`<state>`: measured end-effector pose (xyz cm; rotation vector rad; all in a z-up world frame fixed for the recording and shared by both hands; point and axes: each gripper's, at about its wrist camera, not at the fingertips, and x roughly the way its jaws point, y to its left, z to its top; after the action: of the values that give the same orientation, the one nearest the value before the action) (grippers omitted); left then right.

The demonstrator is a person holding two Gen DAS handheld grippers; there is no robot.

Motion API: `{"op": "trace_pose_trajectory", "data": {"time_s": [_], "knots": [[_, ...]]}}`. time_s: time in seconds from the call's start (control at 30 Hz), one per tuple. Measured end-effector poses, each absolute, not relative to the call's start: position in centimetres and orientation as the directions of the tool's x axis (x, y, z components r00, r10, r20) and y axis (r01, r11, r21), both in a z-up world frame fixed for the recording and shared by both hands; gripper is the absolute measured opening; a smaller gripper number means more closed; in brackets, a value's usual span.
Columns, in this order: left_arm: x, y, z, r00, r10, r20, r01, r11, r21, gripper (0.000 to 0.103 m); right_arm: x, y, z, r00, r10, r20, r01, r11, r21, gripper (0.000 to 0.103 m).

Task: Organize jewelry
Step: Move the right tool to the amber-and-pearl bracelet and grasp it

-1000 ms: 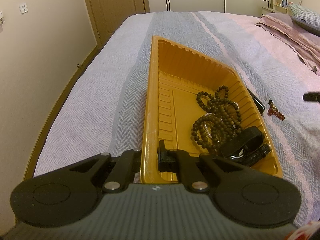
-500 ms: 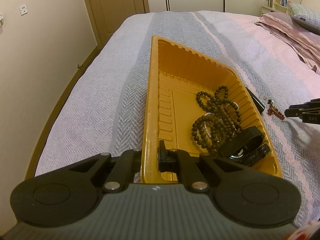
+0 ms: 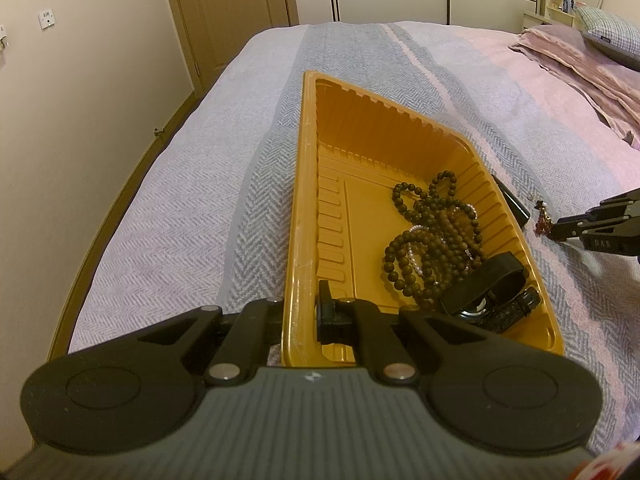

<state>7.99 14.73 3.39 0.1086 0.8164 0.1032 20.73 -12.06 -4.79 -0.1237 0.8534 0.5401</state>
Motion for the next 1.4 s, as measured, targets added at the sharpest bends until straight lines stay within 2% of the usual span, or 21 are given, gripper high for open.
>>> {"op": "trace_pose_trajectory", "data": {"time_s": [0.03, 0.4, 0.6, 0.7, 0.73, 0.77, 0.8, 0.87, 1.03, 1.1, 1.13, 1.2, 1.4], "knots": [[8.0, 14.7, 3.4, 0.680, 0.133, -0.721, -0.050, 0.989, 0.136, 0.004, 20.7, -12.1, -4.7, 0.533, 0.404, -0.744, -0.498, 0.860, 0.110, 0.000], [7.8, 14.7, 3.5, 0.683, 0.131, -0.719, -0.046, 0.990, 0.136, 0.005, 18.5, -13.8, -1.2, 0.593, 0.418, -0.688, -0.485, 0.868, 0.110, 0.000], [7.8, 14.7, 3.6, 0.684, 0.130, -0.718, -0.046, 0.990, 0.135, 0.005, 18.4, -13.2, -1.3, 0.569, 0.422, -0.706, -0.534, 0.842, 0.072, 0.002], [7.8, 14.8, 3.6, 0.682, 0.128, -0.720, -0.047, 0.990, 0.132, 0.005, 18.5, -12.6, -2.3, 0.561, 0.411, -0.718, -0.548, 0.835, 0.050, 0.009], [7.8, 14.8, 3.6, 0.681, 0.128, -0.721, -0.046, 0.990, 0.133, 0.005, 18.6, -12.5, -2.7, 0.557, 0.411, -0.722, -0.547, 0.836, 0.054, 0.017], [7.8, 14.8, 3.6, 0.681, 0.128, -0.721, -0.045, 0.990, 0.133, 0.005, 18.8, -12.4, -3.1, 0.554, 0.408, -0.726, -0.543, 0.838, 0.056, 0.030], [7.8, 14.8, 3.6, 0.681, 0.127, -0.721, -0.044, 0.990, 0.132, 0.005, 19.0, -12.3, -3.5, 0.550, 0.404, -0.731, -0.541, 0.839, 0.056, 0.034], [7.9, 14.9, 3.6, 0.680, 0.127, -0.722, -0.043, 0.990, 0.133, 0.005, 19.3, -12.2, -4.1, 0.541, 0.407, -0.736, -0.546, 0.836, 0.062, 0.036], [7.9, 14.9, 3.6, 0.680, 0.127, -0.722, -0.044, 0.990, 0.133, 0.005, 20.7, -11.7, -5.3, 0.523, 0.406, -0.749, -0.536, 0.840, 0.081, 0.036], [7.9, 14.9, 3.6, 0.680, 0.127, -0.722, -0.044, 0.990, 0.133, 0.005, 21.0, -11.4, -5.5, 0.516, 0.404, -0.755, -0.543, 0.836, 0.076, 0.032], [7.9, 14.9, 3.6, 0.680, 0.127, -0.722, -0.043, 0.990, 0.133, 0.005, 21.0, -11.2, -5.5, 0.509, 0.410, -0.757, -0.554, 0.829, 0.077, 0.018], [7.9, 14.9, 3.6, 0.680, 0.126, -0.722, -0.043, 0.990, 0.133, 0.005, 20.7, -11.0, -5.1, 0.503, 0.417, -0.757, -0.565, 0.821, 0.077, 0.005], [8.0, 14.9, 3.7, 0.682, 0.126, -0.721, -0.042, 0.990, 0.134, 0.005, 19.0, -11.6, -3.5, 0.550, 0.410, -0.727, -0.556, 0.830, 0.046, 0.005]]}}
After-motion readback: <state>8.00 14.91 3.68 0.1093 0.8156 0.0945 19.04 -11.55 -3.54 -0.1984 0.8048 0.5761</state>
